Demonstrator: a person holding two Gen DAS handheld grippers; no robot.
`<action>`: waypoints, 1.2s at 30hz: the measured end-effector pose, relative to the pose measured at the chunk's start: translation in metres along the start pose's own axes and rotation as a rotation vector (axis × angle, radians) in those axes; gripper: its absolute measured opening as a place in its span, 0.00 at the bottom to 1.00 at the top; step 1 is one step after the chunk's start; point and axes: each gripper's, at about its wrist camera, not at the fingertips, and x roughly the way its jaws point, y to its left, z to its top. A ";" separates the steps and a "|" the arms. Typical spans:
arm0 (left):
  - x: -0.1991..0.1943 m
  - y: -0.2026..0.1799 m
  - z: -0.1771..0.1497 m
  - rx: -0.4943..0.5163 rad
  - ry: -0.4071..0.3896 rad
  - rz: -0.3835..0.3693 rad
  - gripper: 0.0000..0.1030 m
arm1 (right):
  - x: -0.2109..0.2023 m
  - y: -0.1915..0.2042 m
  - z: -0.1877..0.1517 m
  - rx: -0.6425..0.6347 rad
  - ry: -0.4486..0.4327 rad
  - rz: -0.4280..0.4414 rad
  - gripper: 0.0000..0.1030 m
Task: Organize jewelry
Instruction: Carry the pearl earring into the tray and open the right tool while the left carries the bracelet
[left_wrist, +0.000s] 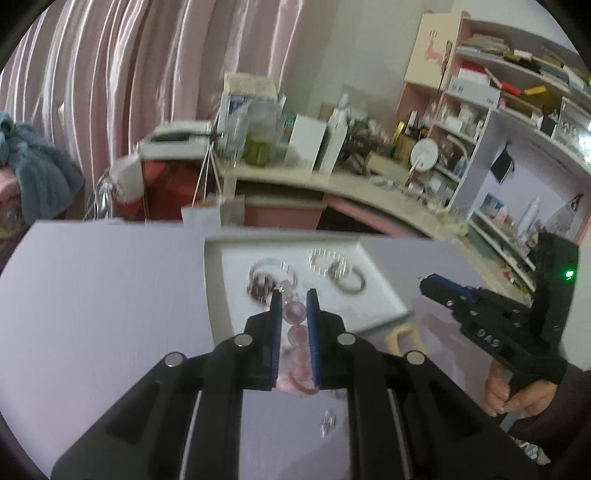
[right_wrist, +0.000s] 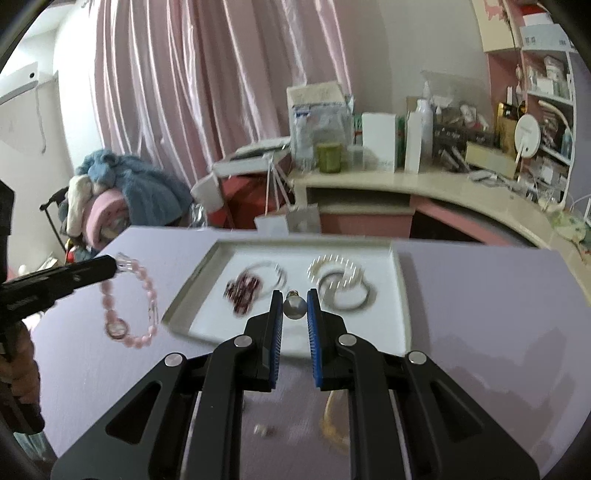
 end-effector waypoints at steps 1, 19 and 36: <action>-0.001 -0.001 0.006 0.003 -0.012 -0.001 0.13 | 0.003 -0.002 0.006 0.004 -0.007 -0.006 0.13; 0.024 -0.008 0.064 0.052 -0.064 0.011 0.13 | 0.058 -0.024 0.020 0.040 0.074 -0.057 0.13; 0.043 -0.004 0.059 0.045 -0.029 0.009 0.13 | 0.078 -0.027 0.012 0.065 0.145 -0.048 0.23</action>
